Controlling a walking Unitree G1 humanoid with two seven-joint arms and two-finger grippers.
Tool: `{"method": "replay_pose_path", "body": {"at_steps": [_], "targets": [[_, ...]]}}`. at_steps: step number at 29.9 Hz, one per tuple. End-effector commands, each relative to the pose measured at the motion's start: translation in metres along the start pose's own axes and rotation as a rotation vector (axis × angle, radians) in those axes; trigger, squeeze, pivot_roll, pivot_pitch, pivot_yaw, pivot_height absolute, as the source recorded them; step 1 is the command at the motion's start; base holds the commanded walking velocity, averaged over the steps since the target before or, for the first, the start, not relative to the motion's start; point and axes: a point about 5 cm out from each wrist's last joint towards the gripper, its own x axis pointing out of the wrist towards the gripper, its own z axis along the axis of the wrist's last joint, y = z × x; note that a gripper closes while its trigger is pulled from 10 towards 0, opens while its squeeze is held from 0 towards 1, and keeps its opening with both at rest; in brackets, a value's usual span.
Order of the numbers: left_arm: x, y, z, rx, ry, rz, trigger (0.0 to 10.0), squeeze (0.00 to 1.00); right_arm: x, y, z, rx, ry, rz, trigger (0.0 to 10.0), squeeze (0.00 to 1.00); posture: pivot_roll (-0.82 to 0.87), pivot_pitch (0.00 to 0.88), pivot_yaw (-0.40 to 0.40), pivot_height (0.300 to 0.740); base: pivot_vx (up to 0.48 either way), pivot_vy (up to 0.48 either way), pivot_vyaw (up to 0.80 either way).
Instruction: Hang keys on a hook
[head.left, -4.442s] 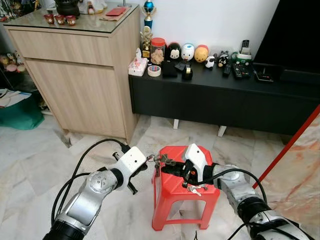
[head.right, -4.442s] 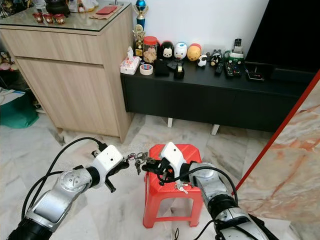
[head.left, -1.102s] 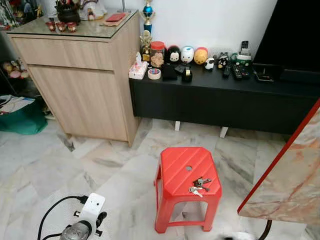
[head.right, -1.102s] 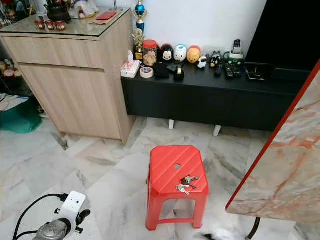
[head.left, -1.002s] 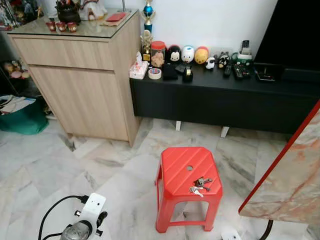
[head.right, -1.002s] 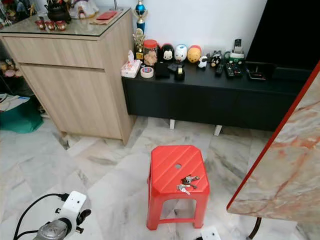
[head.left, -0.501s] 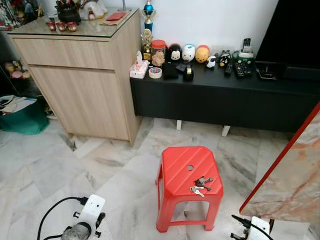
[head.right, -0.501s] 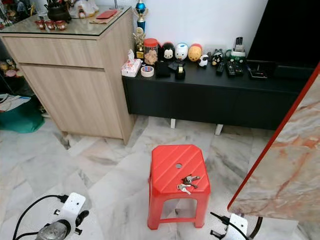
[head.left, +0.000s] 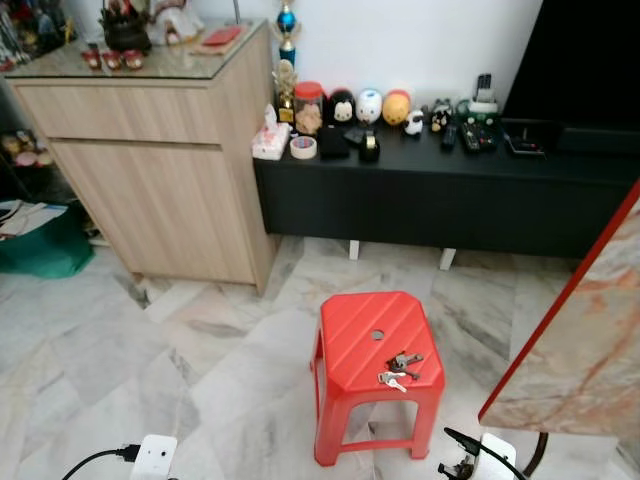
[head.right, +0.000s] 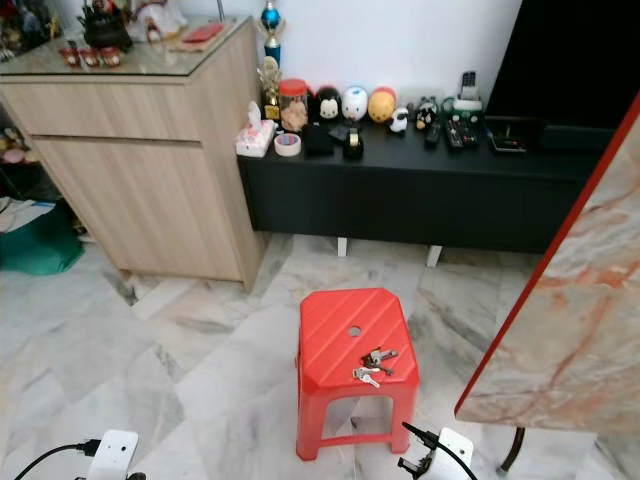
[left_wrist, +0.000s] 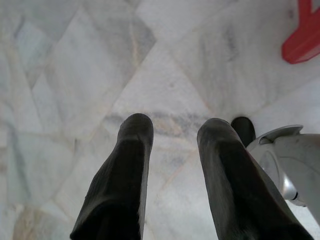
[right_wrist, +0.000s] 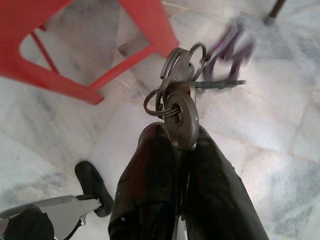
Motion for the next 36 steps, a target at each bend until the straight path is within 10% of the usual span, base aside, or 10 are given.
{"method": "replay_pose_path", "body": {"at_steps": [1,36], "targets": [[-0.001,-0.002,-0.006,-0.013,0.022,0.006,10.0,0.00,0.000,0.002,0.004,-0.006,-0.012,0.002,10.0,0.00,0.09,0.000,-0.012,0.740,0.000,0.000,-0.79],[-0.007,-0.019,-0.031,-0.046,0.095,-0.008,10.0,0.00,0.000,0.004,-0.001,-0.062,-0.002,0.019,10.0,0.00,0.08,0.000,-0.028,0.740,0.000,-0.023,-0.79]]}}
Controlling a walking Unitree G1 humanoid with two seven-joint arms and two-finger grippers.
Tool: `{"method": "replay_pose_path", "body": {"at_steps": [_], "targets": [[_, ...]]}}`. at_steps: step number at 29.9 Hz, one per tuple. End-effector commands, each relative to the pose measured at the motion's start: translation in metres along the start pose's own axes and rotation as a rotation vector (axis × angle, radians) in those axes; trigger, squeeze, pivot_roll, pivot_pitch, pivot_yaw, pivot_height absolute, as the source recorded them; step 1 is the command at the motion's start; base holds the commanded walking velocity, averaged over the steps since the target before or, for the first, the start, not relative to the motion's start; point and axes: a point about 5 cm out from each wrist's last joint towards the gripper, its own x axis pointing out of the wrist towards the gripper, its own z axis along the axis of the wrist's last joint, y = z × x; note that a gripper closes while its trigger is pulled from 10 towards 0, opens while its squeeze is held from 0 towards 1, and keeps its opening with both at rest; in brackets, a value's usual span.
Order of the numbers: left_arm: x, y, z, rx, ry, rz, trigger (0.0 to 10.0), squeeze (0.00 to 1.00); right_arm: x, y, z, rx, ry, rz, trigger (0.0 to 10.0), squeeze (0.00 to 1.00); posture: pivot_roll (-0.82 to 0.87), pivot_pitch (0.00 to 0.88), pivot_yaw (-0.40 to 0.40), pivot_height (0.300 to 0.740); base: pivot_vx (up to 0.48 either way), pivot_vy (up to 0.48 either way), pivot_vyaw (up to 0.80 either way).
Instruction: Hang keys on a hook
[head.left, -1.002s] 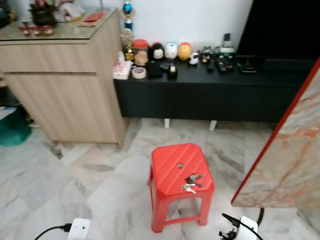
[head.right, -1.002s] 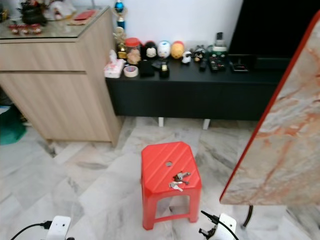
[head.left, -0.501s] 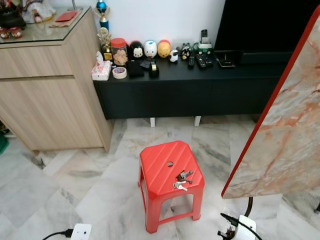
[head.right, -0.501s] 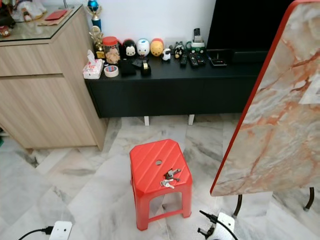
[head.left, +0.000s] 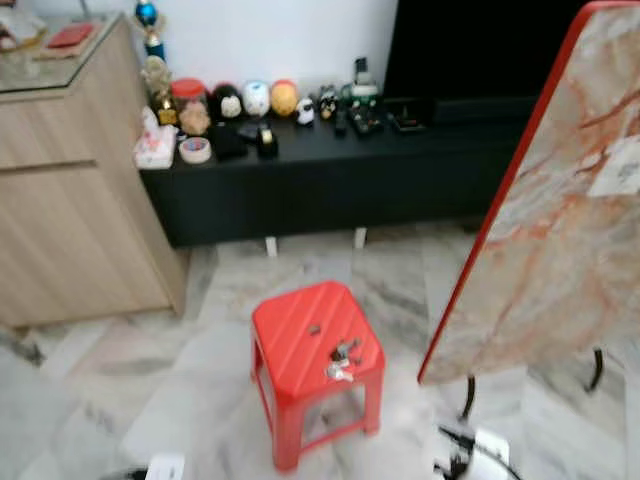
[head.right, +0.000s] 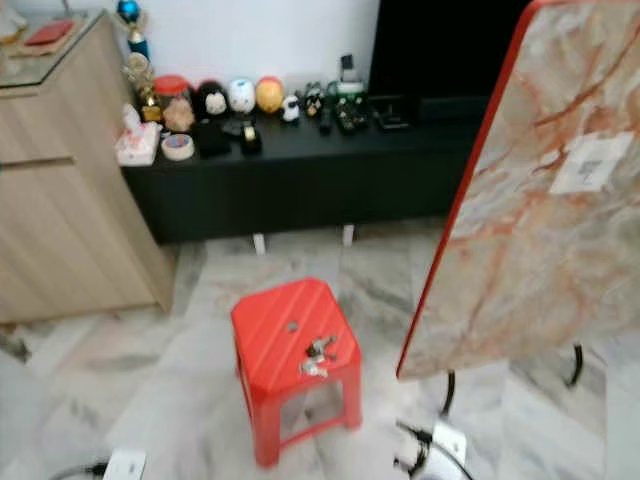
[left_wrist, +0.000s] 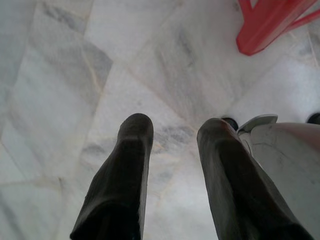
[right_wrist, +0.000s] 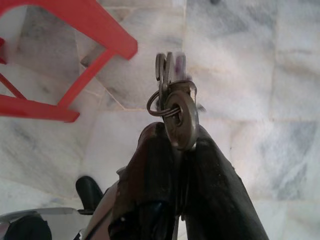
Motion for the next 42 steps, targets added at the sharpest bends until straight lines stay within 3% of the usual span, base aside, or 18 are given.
{"method": "replay_pose_path", "body": {"at_steps": [1,23,36,42], "targets": [[-0.001,-0.001,-0.007,0.010,0.019,0.000,10.0,0.00,0.000,-0.001,-0.001,-0.006,-0.004,-0.002,10.0,0.00,0.08,0.000,-0.028,0.740,0.000,0.000,-0.79],[-0.001,0.001,-0.007,0.001,0.026,0.008,10.0,0.00,0.000,0.004,0.002,-0.007,-0.024,0.020,10.0,0.00,0.08,0.000,-0.023,0.740,0.000,-0.067,-0.79],[-0.001,0.000,-0.007,-0.017,0.020,0.016,10.0,0.00,-0.003,0.037,0.056,-0.058,-0.261,0.132,10.0,0.00,0.08,0.000,-0.023,0.740,0.000,0.000,0.00],[-0.001,-0.001,-0.008,-0.022,0.017,0.017,10.0,0.00,-0.007,0.045,0.074,-0.040,-0.350,0.151,10.0,0.00,0.07,0.000,-0.026,0.740,0.000,0.000,0.00]]}}
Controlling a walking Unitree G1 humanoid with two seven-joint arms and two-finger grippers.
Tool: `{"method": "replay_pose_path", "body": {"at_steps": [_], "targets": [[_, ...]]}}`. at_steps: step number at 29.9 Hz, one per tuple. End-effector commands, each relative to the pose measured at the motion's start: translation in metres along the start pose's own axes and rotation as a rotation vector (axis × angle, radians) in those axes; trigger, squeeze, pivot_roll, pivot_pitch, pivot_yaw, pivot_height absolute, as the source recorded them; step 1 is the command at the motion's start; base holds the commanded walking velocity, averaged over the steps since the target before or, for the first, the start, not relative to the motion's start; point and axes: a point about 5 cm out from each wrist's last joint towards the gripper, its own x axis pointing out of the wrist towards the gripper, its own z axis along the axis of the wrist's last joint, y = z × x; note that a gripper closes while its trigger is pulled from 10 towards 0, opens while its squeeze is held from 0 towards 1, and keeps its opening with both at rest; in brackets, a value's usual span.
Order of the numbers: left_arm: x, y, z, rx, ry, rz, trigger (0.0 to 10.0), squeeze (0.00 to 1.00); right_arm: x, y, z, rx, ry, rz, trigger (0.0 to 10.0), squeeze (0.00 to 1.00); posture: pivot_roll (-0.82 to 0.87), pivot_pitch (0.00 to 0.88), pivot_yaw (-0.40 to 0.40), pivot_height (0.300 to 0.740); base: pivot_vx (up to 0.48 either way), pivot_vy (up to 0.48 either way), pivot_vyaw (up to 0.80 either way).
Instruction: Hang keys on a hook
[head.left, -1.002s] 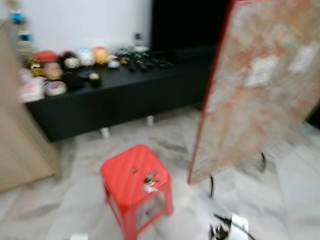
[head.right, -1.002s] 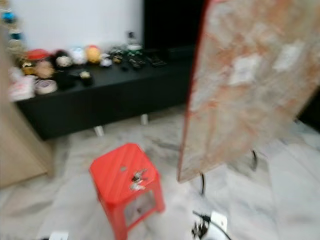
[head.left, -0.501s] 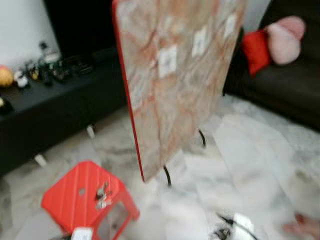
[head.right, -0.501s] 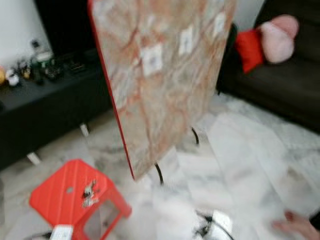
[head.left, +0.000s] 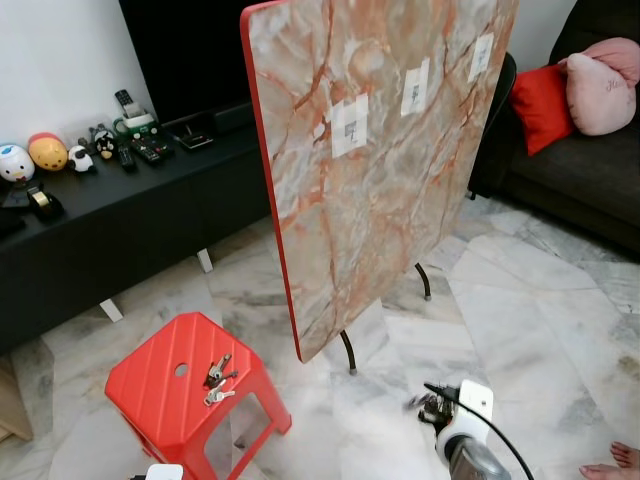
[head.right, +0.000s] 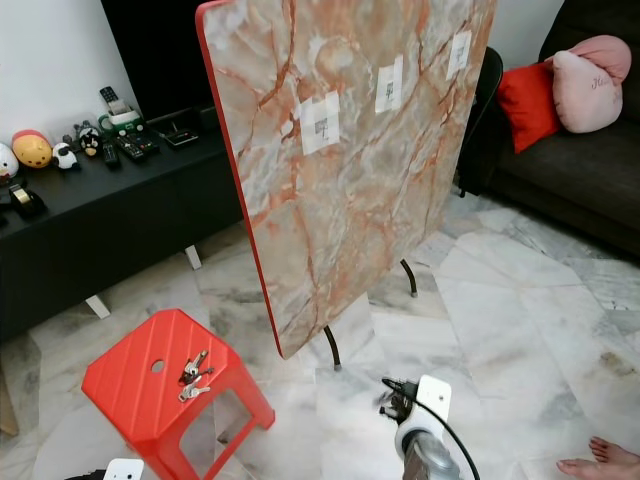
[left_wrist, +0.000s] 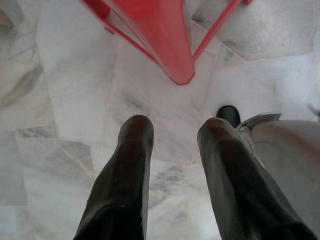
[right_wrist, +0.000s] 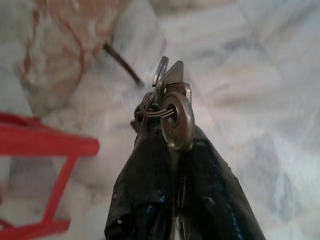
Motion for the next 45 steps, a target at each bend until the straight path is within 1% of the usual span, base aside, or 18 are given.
{"method": "replay_pose_path", "body": {"at_steps": [1,4,7,13,16,20,23,27,29,30,32,36,44,45], "targets": [[0.000,-0.001,-0.001,-0.006,-0.001,0.002,10.0,0.00,0.001,0.002,0.012,0.003,-0.060,0.000,10.0,0.00,0.07,0.000,-0.027,0.740,0.000,0.000,0.00],[0.000,-0.002,-0.001,-0.009,-0.003,0.002,10.0,0.00,0.002,0.001,0.023,0.033,-0.126,-0.013,10.0,0.00,0.07,0.000,-0.030,0.740,0.000,0.000,0.00],[-0.001,-0.003,-0.002,-0.010,-0.004,0.002,10.0,0.00,0.002,0.000,0.027,0.029,-0.148,-0.014,10.0,0.00,0.07,0.000,-0.035,0.740,0.000,0.000,0.00],[-0.001,-0.004,-0.003,-0.016,-0.004,0.003,10.0,0.00,0.002,0.004,0.032,0.004,-0.184,0.014,10.0,0.00,0.07,0.000,-0.039,0.740,0.000,0.000,0.00],[-0.001,-0.004,-0.004,-0.025,-0.002,0.004,10.0,0.00,0.001,0.011,0.039,-0.013,-0.238,0.044,10.0,0.00,0.06,0.000,-0.040,0.740,0.000,0.000,0.00],[-0.002,-0.005,-0.005,-0.030,-0.001,0.003,10.0,0.00,0.000,0.016,0.043,-0.044,-0.270,0.069,10.0,0.00,0.06,0.000,-0.037,0.740,0.000,0.000,0.00],[-0.002,-0.005,-0.006,-0.033,0.000,0.001,10.0,0.00,-0.001,0.021,0.045,-0.110,-0.305,0.093,10.0,0.00,0.06,0.000,-0.036,0.740,0.000,0.000,0.00],[-0.002,-0.005,-0.005,-0.032,-0.003,-0.001,10.0,0.00,-0.004,0.034,0.044,-0.267,-0.323,0.160,10.0,0.00,0.06,0.000,-0.034,0.740,0.000,0.000,0.00],[-0.002,-0.004,-0.005,-0.032,-0.004,0.001,10.0,0.00,-0.004,0.035,0.044,-0.373,-0.323,0.165,10.0,0.00,0.06,0.000,-0.035,0.740,0.000,0.000,0.00],[-0.002,-0.004,-0.005,-0.033,-0.004,0.001,10.0,0.00,-0.005,0.035,0.045,-0.408,-0.328,0.165,10.0,0.00,0.06,0.000,-0.035,0.740,0.000,0.000,0.00],[-0.001,-0.003,-0.005,-0.036,-0.005,0.004,10.0,0.00,-0.005,0.035,0.049,-0.378,-0.341,0.170,10.0,0.00,0.06,0.000,-0.031,0.740,0.000,0.000,0.00],[-0.001,-0.003,-0.005,-0.039,-0.005,0.005,10.0,0.00,-0.006,0.033,0.056,-0.364,-0.367,0.148,10.0,0.00,0.05,0.000,-0.028,0.740,0.000,0.000,0.00],[-0.002,-0.002,-0.006,-0.042,-0.003,0.007,10.0,0.00,-0.005,0.036,0.058,-0.346,-0.366,0.130,10.0,0.00,0.06,0.000,-0.027,0.740,0.000,0.000,0.00],[-0.002,-0.002,-0.006,-0.042,-0.001,0.008,10.0,0.00,-0.005,0.036,0.058,-0.313,-0.366,0.116,10.0,0.00,0.06,0.000,-0.027,0.740,0.000,0.000,0.00]]}}
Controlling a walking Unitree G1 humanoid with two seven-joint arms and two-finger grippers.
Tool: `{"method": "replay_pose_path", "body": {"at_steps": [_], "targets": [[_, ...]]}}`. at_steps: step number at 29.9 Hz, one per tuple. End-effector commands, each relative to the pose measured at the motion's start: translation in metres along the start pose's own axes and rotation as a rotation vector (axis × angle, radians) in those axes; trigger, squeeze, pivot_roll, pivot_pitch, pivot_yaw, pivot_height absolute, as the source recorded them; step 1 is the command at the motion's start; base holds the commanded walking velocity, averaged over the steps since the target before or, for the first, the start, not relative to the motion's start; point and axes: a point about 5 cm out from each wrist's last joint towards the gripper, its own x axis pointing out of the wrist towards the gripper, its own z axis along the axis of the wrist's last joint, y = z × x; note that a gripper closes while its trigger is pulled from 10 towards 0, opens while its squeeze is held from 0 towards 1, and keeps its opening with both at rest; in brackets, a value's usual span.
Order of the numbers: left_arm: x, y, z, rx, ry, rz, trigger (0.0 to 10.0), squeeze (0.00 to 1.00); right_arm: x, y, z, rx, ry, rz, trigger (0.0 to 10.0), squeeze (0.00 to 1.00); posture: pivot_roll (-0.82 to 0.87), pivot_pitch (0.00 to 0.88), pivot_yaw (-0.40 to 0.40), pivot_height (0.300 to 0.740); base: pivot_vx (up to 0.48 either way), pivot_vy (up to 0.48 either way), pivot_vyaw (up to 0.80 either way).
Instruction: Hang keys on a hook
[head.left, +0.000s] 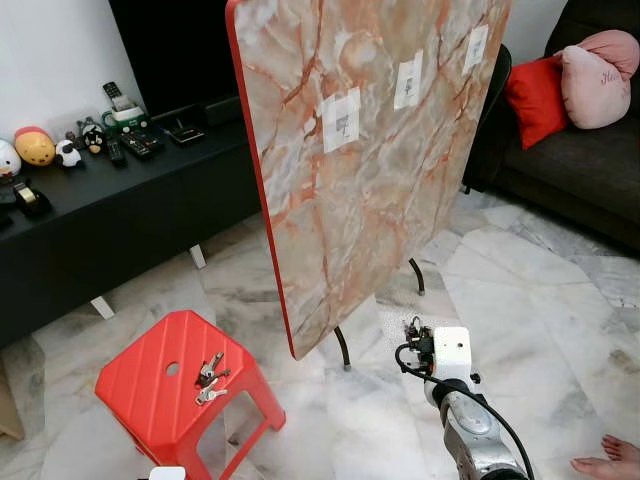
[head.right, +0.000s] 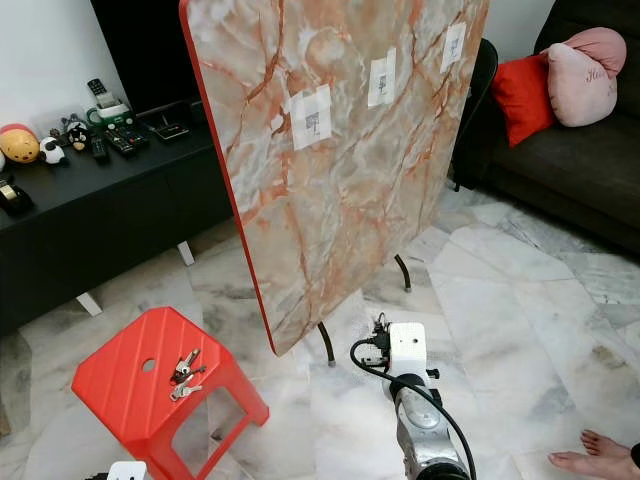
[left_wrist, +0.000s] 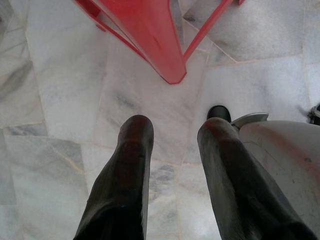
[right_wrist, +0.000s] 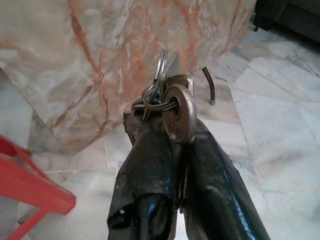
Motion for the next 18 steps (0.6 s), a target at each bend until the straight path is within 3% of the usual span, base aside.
{"method": "replay_pose_path", "body": {"at_steps": [1,7,18], "targets": [[-0.0007,0.0035,-0.0025,-0.008,0.001,0.008,10.0,0.00,0.0017,-0.0007,0.0058,0.046,-0.020,-0.031,10.0,0.00,0.06,0.000,-0.027,0.740,0.000,0.000,0.00],[-0.0009,0.0040,-0.0041,-0.003,0.006,0.007,10.0,0.00,0.0027,-0.0030,0.0042,0.175,0.004,-0.095,10.0,0.00,0.06,0.000,-0.028,0.740,0.000,0.000,0.00],[-0.0012,0.0042,-0.0052,-0.006,0.009,0.006,10.0,0.00,0.0034,-0.0010,0.0055,0.171,0.003,-0.087,10.0,0.00,0.06,0.000,-0.030,0.740,0.000,0.000,0.00]]}}
